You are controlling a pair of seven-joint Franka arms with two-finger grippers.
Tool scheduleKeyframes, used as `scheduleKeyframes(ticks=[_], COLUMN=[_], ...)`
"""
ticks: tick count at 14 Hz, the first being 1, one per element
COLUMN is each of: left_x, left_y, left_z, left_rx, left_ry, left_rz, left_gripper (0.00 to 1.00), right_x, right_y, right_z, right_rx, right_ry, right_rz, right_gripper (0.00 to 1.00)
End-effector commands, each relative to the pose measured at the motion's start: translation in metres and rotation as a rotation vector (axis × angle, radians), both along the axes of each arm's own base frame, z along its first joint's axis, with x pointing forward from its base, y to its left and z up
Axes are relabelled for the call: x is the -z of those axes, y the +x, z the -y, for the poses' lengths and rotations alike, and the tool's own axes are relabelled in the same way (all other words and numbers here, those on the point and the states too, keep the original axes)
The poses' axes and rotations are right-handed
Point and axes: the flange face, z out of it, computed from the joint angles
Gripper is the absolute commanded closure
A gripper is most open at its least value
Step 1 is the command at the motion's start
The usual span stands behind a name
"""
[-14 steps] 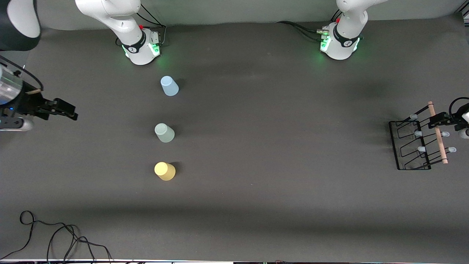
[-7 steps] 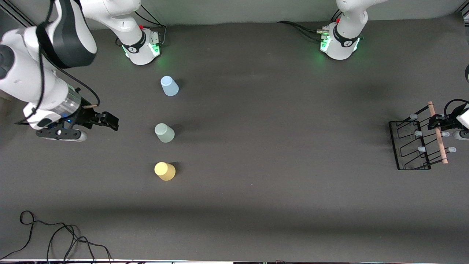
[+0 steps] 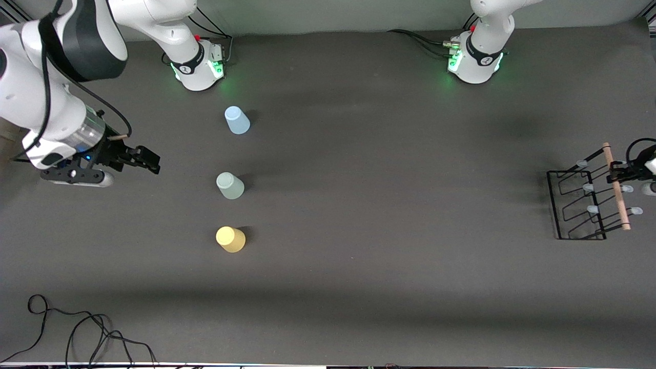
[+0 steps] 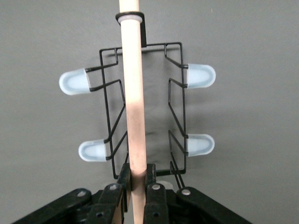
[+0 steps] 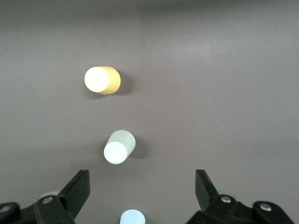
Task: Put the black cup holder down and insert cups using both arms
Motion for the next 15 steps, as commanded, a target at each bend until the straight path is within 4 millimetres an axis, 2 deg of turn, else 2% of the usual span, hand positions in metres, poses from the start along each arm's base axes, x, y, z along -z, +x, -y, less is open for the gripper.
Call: scheduleKeyframes(ticks=[1,2,4,6,10,13,15], left_x=[-0.095,-0.123,-0.155,-0.174,-0.208,-0.200,-0.192], left_y=[0.003,0.007,0.014,0.026,0.052,0.058,0.055], left_z=[-0.003,-0.002,0.015,0.055,0.187,0.290,0.361], left_rx=[-0.026,-0.052,-0.048,-0.066,-0.040,-0.097,-0.138], left_ry=[-0.020,-0.019,-0.016,-0.021,-0.027,-0.032,-0.035], left_rz=[-0.006,-0.008,-0.013,-0.030,-0.020,-0.028,-0.032], left_gripper=[1.00,1.00,1.00,1.00,1.00,1.00,1.00], right_x=[0.000,0.000,0.000,-0.001,-0.001,-0.001,-0.001], right_y=[0.006,0.006,0.005,0.006,0.006,0.006,0.006], right_z=[-0.001,-0.002,-0.002,-0.001,0.000,0.000,0.000], right_rx=[0.018,0.015,0.015,0.016,0.018,0.018,0.018], right_ry=[0.003,0.003,0.003,0.003,0.003,0.003,0.003], right_rz=[0.000,0.000,-0.002,0.000,0.000,0.000,0.000], right_gripper=[0.00,0.00,0.00,0.00,0.00,0.00,0.00])
